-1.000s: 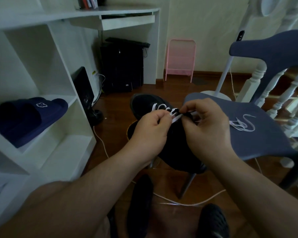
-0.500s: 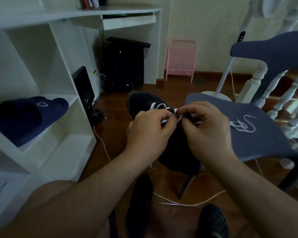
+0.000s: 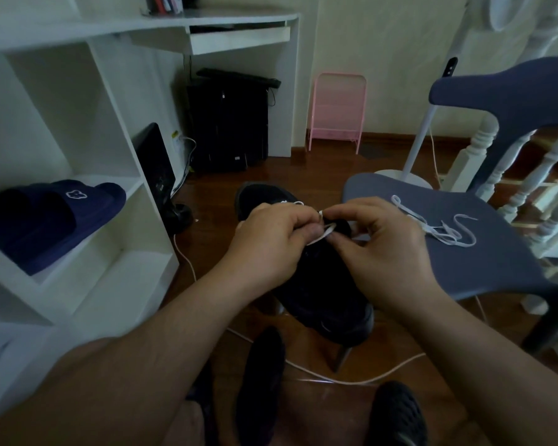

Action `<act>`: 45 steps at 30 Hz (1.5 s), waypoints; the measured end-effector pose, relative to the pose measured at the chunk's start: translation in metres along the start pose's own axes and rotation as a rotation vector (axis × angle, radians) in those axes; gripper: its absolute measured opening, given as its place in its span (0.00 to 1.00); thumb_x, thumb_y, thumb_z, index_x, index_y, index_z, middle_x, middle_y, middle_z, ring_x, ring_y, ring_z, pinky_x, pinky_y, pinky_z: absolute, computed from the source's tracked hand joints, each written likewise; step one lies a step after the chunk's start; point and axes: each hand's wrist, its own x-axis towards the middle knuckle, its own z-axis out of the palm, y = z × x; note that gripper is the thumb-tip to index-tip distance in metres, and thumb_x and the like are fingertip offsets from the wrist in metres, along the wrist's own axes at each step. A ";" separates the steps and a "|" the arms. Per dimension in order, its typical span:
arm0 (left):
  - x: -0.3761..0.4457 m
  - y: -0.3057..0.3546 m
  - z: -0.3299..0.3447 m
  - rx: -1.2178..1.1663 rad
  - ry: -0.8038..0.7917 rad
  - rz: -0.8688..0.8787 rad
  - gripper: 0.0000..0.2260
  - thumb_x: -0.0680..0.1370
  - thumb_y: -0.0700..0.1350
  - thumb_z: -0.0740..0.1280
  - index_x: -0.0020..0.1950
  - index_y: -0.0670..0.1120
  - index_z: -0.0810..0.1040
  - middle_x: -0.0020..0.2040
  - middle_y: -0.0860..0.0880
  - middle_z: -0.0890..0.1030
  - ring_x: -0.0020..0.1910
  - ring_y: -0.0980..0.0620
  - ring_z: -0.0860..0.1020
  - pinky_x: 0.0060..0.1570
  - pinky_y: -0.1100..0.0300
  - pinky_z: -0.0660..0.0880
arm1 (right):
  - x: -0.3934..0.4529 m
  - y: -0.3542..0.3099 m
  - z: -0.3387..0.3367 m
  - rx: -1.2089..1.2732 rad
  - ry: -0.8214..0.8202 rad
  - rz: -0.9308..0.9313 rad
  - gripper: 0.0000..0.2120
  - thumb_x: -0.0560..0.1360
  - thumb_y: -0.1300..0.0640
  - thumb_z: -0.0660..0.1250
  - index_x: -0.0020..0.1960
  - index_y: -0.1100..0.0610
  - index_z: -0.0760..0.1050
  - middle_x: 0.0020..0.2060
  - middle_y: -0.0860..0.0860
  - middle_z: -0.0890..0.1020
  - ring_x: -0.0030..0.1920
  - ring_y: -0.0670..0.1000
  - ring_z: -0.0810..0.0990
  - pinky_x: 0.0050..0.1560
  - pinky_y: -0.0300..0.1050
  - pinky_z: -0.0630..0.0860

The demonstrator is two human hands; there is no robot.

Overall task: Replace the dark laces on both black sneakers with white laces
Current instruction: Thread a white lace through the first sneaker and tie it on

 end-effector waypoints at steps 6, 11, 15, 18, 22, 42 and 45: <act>-0.003 0.002 0.005 -0.056 0.051 -0.122 0.08 0.84 0.54 0.64 0.52 0.62 0.83 0.47 0.58 0.82 0.53 0.52 0.79 0.56 0.42 0.78 | 0.000 0.000 0.002 -0.010 0.054 -0.017 0.12 0.74 0.59 0.76 0.55 0.47 0.85 0.49 0.38 0.79 0.51 0.32 0.76 0.52 0.23 0.70; -0.006 0.007 0.007 -0.092 0.144 -0.104 0.10 0.81 0.58 0.62 0.49 0.61 0.84 0.43 0.59 0.83 0.52 0.52 0.80 0.53 0.42 0.80 | 0.002 -0.002 -0.001 0.054 0.107 0.085 0.12 0.75 0.58 0.75 0.56 0.45 0.84 0.48 0.36 0.81 0.52 0.36 0.80 0.54 0.35 0.78; -0.004 0.004 0.007 -0.046 0.083 -0.027 0.13 0.80 0.62 0.60 0.49 0.63 0.83 0.40 0.60 0.81 0.49 0.51 0.80 0.50 0.41 0.79 | 0.002 -0.002 -0.003 0.195 0.063 0.202 0.17 0.74 0.54 0.77 0.59 0.42 0.80 0.48 0.39 0.83 0.48 0.39 0.82 0.49 0.41 0.83; -0.005 0.004 0.008 -0.080 0.100 -0.013 0.13 0.80 0.62 0.60 0.51 0.62 0.83 0.43 0.61 0.82 0.51 0.51 0.80 0.52 0.41 0.79 | 0.003 -0.002 -0.006 0.249 0.032 0.238 0.17 0.72 0.53 0.79 0.57 0.41 0.79 0.46 0.39 0.83 0.47 0.39 0.83 0.46 0.38 0.83; -0.010 0.010 0.014 -0.190 0.193 -0.030 0.16 0.81 0.63 0.60 0.54 0.60 0.85 0.46 0.59 0.84 0.53 0.51 0.81 0.52 0.43 0.80 | 0.004 -0.007 -0.009 0.256 0.027 0.214 0.16 0.72 0.52 0.78 0.56 0.41 0.80 0.45 0.38 0.83 0.49 0.37 0.82 0.47 0.32 0.80; -0.008 0.026 0.004 -0.278 -0.009 -0.099 0.12 0.83 0.56 0.67 0.44 0.58 0.86 0.37 0.57 0.85 0.38 0.62 0.82 0.43 0.55 0.81 | 0.001 -0.001 -0.015 0.140 0.080 0.137 0.17 0.72 0.54 0.78 0.55 0.39 0.77 0.49 0.36 0.80 0.51 0.37 0.80 0.51 0.33 0.78; -0.006 0.024 -0.003 -0.174 -0.117 -0.126 0.17 0.84 0.57 0.65 0.40 0.52 0.85 0.32 0.49 0.81 0.32 0.50 0.80 0.35 0.55 0.74 | -0.001 0.001 -0.011 0.091 0.036 0.113 0.17 0.72 0.56 0.79 0.53 0.39 0.78 0.47 0.34 0.78 0.50 0.35 0.78 0.48 0.24 0.72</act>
